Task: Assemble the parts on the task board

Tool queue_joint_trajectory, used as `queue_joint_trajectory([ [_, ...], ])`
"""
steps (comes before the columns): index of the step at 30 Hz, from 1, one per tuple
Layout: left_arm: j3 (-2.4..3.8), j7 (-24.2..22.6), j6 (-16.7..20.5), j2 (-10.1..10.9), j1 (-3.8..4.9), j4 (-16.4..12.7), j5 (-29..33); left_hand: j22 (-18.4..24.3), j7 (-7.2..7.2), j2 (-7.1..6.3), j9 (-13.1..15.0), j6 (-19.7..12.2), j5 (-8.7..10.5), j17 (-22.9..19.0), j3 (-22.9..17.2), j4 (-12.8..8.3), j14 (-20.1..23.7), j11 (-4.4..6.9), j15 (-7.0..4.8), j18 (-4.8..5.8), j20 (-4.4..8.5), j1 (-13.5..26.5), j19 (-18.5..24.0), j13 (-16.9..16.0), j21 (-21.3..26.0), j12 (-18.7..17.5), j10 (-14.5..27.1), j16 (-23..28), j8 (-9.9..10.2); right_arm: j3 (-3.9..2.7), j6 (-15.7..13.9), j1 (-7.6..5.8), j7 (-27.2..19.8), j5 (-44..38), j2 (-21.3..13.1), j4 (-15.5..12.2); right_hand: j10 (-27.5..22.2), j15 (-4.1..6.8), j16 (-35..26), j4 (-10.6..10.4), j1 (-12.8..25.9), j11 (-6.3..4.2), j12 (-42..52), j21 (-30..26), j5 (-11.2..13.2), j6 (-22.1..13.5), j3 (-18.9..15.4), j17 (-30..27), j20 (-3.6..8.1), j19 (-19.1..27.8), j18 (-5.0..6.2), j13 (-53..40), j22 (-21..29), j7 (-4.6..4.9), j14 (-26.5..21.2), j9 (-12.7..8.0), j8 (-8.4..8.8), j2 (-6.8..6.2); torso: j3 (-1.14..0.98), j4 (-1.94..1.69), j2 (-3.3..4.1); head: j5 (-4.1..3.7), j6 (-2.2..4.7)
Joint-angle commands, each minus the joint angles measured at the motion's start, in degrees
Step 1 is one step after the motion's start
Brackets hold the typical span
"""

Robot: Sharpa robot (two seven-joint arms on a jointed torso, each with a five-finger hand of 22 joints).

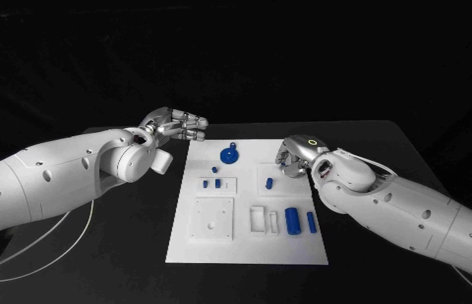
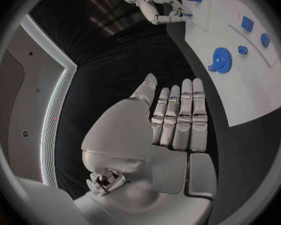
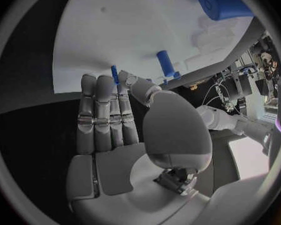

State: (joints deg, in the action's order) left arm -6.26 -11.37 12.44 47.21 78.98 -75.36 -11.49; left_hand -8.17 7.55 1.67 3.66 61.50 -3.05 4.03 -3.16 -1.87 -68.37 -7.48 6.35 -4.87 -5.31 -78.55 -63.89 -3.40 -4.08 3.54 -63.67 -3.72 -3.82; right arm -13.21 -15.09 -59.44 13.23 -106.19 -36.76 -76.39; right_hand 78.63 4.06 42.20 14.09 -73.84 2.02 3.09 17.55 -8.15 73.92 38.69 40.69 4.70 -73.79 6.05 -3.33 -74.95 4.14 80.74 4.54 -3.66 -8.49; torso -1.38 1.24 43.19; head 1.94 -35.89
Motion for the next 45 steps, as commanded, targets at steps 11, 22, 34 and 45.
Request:
queue_joint_trajectory([
  [11, 0.06, -0.43, -0.63, -0.16, 0.12, 0.01, -0.32, 0.06, 0.00, 0.17, -0.05, -0.51, 0.21, -0.01, 0.08, -0.30, 0.31, -0.07, 0.09, 0.11, -0.17, -0.37, -0.36, 0.03, -0.36, -0.11, 0.50, 0.19, 0.10, -1.28, -0.19, -0.06, 0.36, 0.66, -0.68, -1.97, 1.23, -0.18, -0.37, -0.22, -0.52, -0.78, 0.40, 0.17, 0.34, 0.33, 0.07, 0.25, 0.35, -0.22, 0.75, -0.31, -1.24, 0.08, 0.47, 0.05, 0.01, 0.31, 0.04, 0.04, -0.03, -0.08, 0.03],
  [22, 0.06, -0.37, -0.83, -0.31, 0.12, 0.01, -0.69, 0.56, 0.02, 0.15, -0.05, -0.59, 0.21, 0.00, -0.06, -0.44, 0.35, -0.10, 0.10, 0.07, -0.19, -0.30, -0.41, 0.03, -0.45, -0.11, 0.64, 0.20, 0.09, -1.50, -0.11, -0.06, 0.48, 0.12, -0.30, -5.07, 1.24, -0.16, -0.53, -0.32, -0.58, -0.79, 0.40, 0.12, 0.23, 0.35, -0.01, 0.37, 0.36, -0.30, 0.76, -0.31, -1.24, 0.06, 0.58, 0.07, 0.00, 0.25, 0.05, -0.10, -0.04, 0.04, -0.02],
  [34, 0.06, -0.70, -0.31, -0.76, 0.13, 0.02, -1.53, 0.72, 0.11, 0.10, -0.07, -0.82, 0.21, 0.01, -0.04, -0.49, 0.33, -0.11, 0.09, 0.06, -0.19, -0.29, -0.45, 0.02, -0.48, -0.11, 0.61, 0.19, 0.14, -1.52, 0.21, -0.03, 0.41, -1.27, 1.91, -9.86, 1.26, -0.15, -0.64, -0.38, -0.61, -0.80, 0.39, 0.09, 0.47, 0.40, -0.09, 0.41, 0.36, -0.37, 0.76, -0.30, -1.23, 0.06, 0.70, 0.07, 0.00, 0.30, 0.09, -0.13, -0.02, 2.05, -0.24],
  [45, 0.06, -0.88, -0.03, -1.57, 0.14, 0.67, -1.58, 0.92, 0.11, 0.09, -0.06, -0.88, 0.21, 0.01, -0.12, -0.52, 0.31, -0.10, 0.09, 0.06, -0.17, -0.37, -0.49, 0.03, -0.54, -0.11, 0.57, 0.19, 0.10, -1.28, 0.56, 1.06, -1.38, 0.19, 4.62, -13.18, 1.22, -0.15, -0.90, -0.33, -0.53, -0.80, 0.40, -0.18, 0.20, 0.34, -0.32, 0.50, 0.37, -0.52, 0.75, -0.30, -1.19, 0.08, 0.81, 0.07, 0.00, 0.46, 0.18, -0.07, -0.13, 5.97, -0.69],
])
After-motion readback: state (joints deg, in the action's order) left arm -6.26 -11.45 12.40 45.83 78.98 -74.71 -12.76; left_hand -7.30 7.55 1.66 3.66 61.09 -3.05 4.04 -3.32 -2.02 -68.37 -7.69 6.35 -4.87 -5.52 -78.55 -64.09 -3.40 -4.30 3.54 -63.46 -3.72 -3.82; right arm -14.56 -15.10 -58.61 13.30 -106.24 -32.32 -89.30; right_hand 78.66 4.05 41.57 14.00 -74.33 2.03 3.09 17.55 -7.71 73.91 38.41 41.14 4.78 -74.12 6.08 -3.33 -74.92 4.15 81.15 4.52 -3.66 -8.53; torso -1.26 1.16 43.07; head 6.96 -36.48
